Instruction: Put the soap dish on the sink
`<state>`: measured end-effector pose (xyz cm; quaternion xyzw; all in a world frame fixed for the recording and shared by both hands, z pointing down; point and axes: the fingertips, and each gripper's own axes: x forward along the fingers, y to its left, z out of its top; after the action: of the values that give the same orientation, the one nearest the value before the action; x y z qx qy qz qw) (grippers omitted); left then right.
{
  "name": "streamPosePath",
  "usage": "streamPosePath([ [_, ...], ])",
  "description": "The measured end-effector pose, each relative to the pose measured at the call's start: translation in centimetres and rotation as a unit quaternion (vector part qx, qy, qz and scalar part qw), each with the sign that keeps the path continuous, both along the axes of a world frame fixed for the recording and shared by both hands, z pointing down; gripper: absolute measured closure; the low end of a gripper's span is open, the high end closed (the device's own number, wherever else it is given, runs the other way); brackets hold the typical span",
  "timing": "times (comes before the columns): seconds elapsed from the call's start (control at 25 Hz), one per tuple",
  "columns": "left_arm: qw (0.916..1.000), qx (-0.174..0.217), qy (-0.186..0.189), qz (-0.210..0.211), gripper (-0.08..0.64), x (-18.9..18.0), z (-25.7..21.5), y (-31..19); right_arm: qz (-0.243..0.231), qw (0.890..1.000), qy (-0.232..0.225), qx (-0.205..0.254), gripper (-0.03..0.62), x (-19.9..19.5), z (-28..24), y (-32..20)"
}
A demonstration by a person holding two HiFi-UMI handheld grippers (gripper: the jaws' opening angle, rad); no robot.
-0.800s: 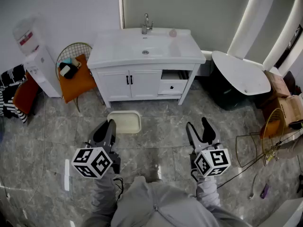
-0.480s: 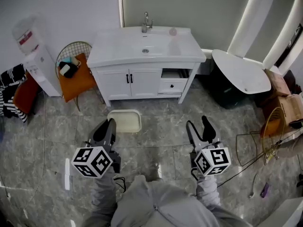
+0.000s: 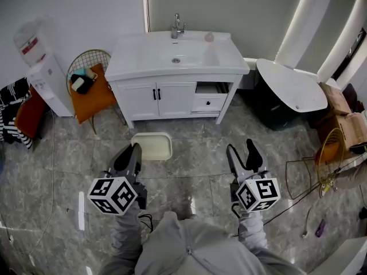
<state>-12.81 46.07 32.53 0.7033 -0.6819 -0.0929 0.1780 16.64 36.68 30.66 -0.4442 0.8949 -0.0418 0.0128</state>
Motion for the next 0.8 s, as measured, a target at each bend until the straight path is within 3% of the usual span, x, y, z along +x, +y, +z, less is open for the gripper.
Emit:
streamPosePath([
  [0.8, 0.9978, -0.017, -0.001, 0.064, 0.476, -4.9, 1.8, -3.8, 0.050, 0.999, -0.003, -0.010, 0.331, -4.7, 0.7, -0.1],
])
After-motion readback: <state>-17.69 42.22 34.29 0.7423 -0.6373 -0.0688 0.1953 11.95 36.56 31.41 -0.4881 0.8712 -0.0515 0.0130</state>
